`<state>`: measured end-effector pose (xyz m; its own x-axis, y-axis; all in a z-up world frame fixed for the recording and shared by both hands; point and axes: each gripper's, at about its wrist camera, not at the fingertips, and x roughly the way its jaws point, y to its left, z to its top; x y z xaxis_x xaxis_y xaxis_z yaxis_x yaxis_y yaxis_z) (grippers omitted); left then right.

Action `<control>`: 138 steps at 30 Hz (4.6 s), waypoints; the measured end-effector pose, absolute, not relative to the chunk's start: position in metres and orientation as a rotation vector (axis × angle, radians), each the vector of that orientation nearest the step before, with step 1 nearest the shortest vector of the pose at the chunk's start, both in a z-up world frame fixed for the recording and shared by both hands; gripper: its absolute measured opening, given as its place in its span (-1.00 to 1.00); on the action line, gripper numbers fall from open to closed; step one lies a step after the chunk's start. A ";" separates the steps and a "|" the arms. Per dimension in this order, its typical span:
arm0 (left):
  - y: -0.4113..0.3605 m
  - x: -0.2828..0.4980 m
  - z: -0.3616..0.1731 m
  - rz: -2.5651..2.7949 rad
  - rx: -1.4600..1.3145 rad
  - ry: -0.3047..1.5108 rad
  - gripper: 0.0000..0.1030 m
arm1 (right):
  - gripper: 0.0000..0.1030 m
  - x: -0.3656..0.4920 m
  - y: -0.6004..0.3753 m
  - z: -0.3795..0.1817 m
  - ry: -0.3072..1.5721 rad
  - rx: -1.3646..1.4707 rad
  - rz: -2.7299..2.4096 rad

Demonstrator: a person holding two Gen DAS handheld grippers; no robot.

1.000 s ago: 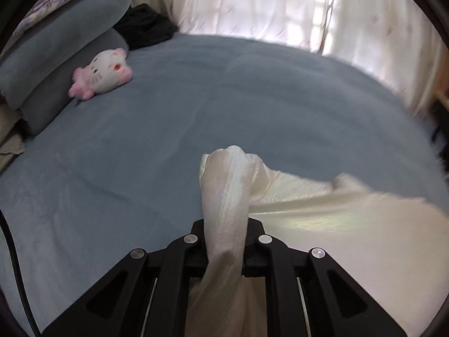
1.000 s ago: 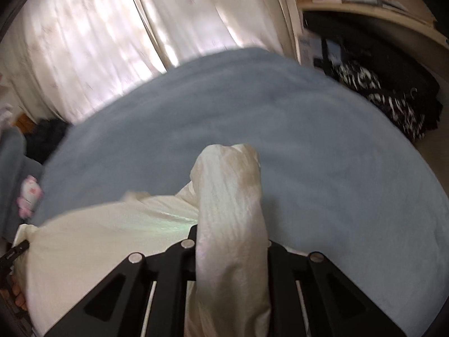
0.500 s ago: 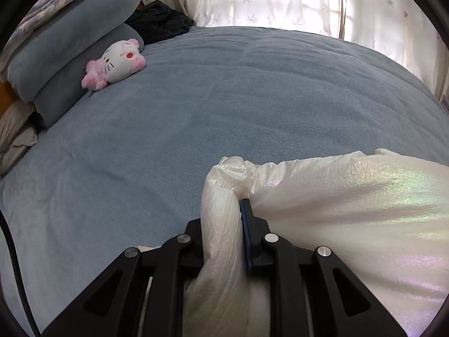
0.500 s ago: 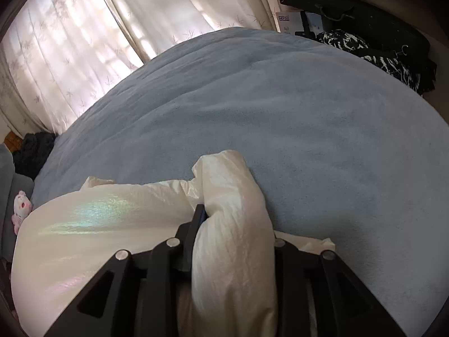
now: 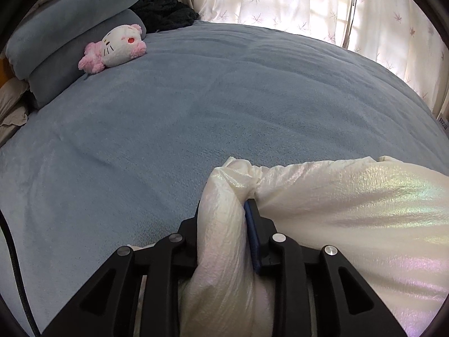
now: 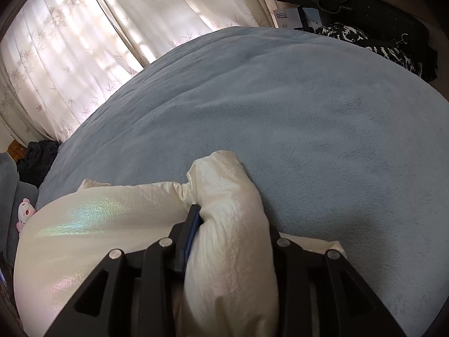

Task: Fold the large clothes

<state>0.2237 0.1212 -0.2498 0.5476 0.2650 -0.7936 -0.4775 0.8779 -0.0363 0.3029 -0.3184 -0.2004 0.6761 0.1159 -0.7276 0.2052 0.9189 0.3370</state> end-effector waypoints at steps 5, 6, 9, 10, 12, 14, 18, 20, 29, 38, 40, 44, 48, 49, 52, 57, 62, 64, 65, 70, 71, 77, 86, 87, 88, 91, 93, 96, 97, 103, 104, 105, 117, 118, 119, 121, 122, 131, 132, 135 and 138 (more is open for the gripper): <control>0.122 0.229 -0.242 0.438 -0.207 0.942 -0.30 | -0.02 0.303 -0.314 -0.191 0.882 0.354 -0.114; 0.123 0.229 -0.240 0.443 -0.200 0.949 -0.19 | 0.00 0.303 -0.315 -0.189 0.896 0.352 -0.123; 0.123 0.227 -0.226 0.420 -0.182 0.957 -0.08 | 0.02 0.303 -0.320 -0.179 0.936 0.374 -0.139; 0.122 0.225 -0.219 0.406 -0.177 0.949 -0.08 | 0.02 0.302 -0.323 -0.173 0.947 0.388 -0.146; 0.120 0.219 -0.200 0.377 -0.173 0.914 -0.08 | 0.02 0.297 -0.327 -0.159 0.938 0.428 -0.152; 0.115 0.212 -0.177 0.357 -0.174 0.866 -0.07 | 0.02 0.291 -0.326 -0.138 0.902 0.447 -0.161; 0.092 0.196 -0.129 0.303 -0.168 0.759 0.02 | 0.02 0.275 -0.295 -0.092 0.801 0.359 -0.134; 0.073 0.189 -0.115 0.252 -0.171 0.725 0.06 | 0.02 0.266 -0.267 -0.075 0.765 0.312 -0.069; -0.015 0.188 -0.146 0.082 -0.182 0.808 0.06 | 0.02 0.255 -0.153 -0.093 0.772 0.168 0.126; -0.036 0.205 -0.196 0.104 -0.129 0.856 0.10 | 0.04 0.268 -0.140 -0.146 0.802 0.150 0.103; -0.033 0.211 -0.201 0.106 -0.123 0.854 0.13 | 0.05 0.274 -0.139 -0.152 0.800 0.146 0.098; -0.035 0.222 -0.213 0.124 -0.096 0.851 0.15 | 0.09 0.284 -0.132 -0.163 0.806 0.109 0.074; -0.034 0.230 -0.222 0.123 -0.090 0.853 0.17 | 0.11 0.291 -0.131 -0.171 0.805 0.111 0.072; -0.034 0.232 -0.224 0.121 -0.092 0.852 0.17 | 0.11 0.292 -0.132 -0.174 0.802 0.118 0.076; -0.033 0.235 -0.229 0.119 -0.092 0.847 0.18 | 0.11 0.294 -0.133 -0.176 0.798 0.116 0.075; -0.033 0.239 -0.235 0.120 -0.086 0.838 0.19 | 0.12 0.299 -0.132 -0.182 0.783 0.099 0.067; -0.034 0.242 -0.240 0.123 -0.081 0.831 0.20 | 0.13 0.304 -0.129 -0.187 0.778 0.094 0.065; -0.034 0.244 -0.241 0.124 -0.082 0.830 0.20 | 0.14 0.306 -0.130 -0.188 0.777 0.097 0.068; -0.034 0.244 -0.241 0.124 -0.082 0.830 0.20 | 0.14 0.307 -0.130 -0.189 0.777 0.099 0.069; -0.033 0.242 -0.242 0.120 -0.087 0.832 0.20 | 0.14 0.310 -0.129 -0.191 0.781 0.104 0.073; -0.033 0.242 -0.242 0.118 -0.088 0.834 0.20 | 0.14 0.311 -0.130 -0.191 0.783 0.107 0.075; -0.027 0.251 -0.231 0.086 -0.072 0.904 0.20 | 0.14 0.316 -0.130 -0.187 0.830 0.103 0.085; 0.027 0.276 -0.187 0.082 -0.039 0.922 0.22 | 0.00 0.328 -0.172 -0.152 0.877 0.043 0.141; 0.036 0.278 -0.186 0.111 -0.035 0.916 0.22 | 0.00 0.330 -0.186 -0.147 0.861 0.053 0.115; 0.044 0.280 -0.187 0.130 -0.042 0.919 0.22 | 0.00 0.332 -0.197 -0.144 0.853 0.064 0.091; 0.073 0.283 -0.193 0.163 -0.112 0.936 0.22 | 0.00 0.341 -0.232 -0.145 0.862 0.131 0.041; 0.083 0.286 -0.196 0.184 -0.137 0.932 0.22 | 0.00 0.346 -0.246 -0.150 0.880 0.152 0.019; 0.086 0.291 -0.206 0.198 -0.146 0.958 0.22 | 0.01 0.351 -0.258 -0.163 0.905 0.209 0.018; 0.083 0.292 -0.210 0.203 -0.129 0.959 0.22 | 0.01 0.350 -0.260 -0.169 0.909 0.224 0.024; 0.075 0.289 -0.224 0.219 -0.095 0.948 0.22 | 0.03 0.349 -0.264 -0.187 0.890 0.265 0.057; 0.077 0.287 -0.225 0.217 -0.104 0.949 0.22 | 0.03 0.349 -0.266 -0.188 0.891 0.281 0.063; 0.079 0.287 -0.225 0.215 -0.114 0.950 0.22 | 0.03 0.349 -0.267 -0.189 0.892 0.291 0.066; 0.082 0.256 -0.186 0.279 -0.047 0.943 0.23 | 0.04 0.333 -0.264 -0.164 0.905 0.286 0.001; 0.084 0.253 -0.182 0.277 -0.044 0.941 0.23 | 0.04 0.328 -0.263 -0.159 0.901 0.296 0.005; 0.083 0.246 -0.173 0.268 -0.046 0.938 0.23 | 0.04 0.324 -0.261 -0.155 0.897 0.298 0.009; 0.086 0.235 -0.161 0.265 -0.064 0.934 0.23 | 0.04 0.314 -0.254 -0.141 0.880 0.296 0.028; 0.086 0.228 -0.153 0.255 -0.083 0.931 0.23 | 0.04 0.310 -0.250 -0.135 0.871 0.294 0.043; 0.079 0.163 -0.102 0.171 -0.184 0.920 0.25 | 0.04 0.262 -0.196 -0.078 0.802 0.257 0.173; 0.079 0.155 -0.099 0.154 -0.199 0.921 0.25 | 0.04 0.256 -0.190 -0.074 0.795 0.257 0.191; 0.076 0.131 -0.091 0.135 -0.210 0.922 0.25 | 0.04 0.238 -0.174 -0.062 0.776 0.244 0.236; 0.078 0.107 -0.090 0.124 -0.216 0.919 0.25 | 0.04 0.221 -0.156 -0.054 0.757 0.205 0.268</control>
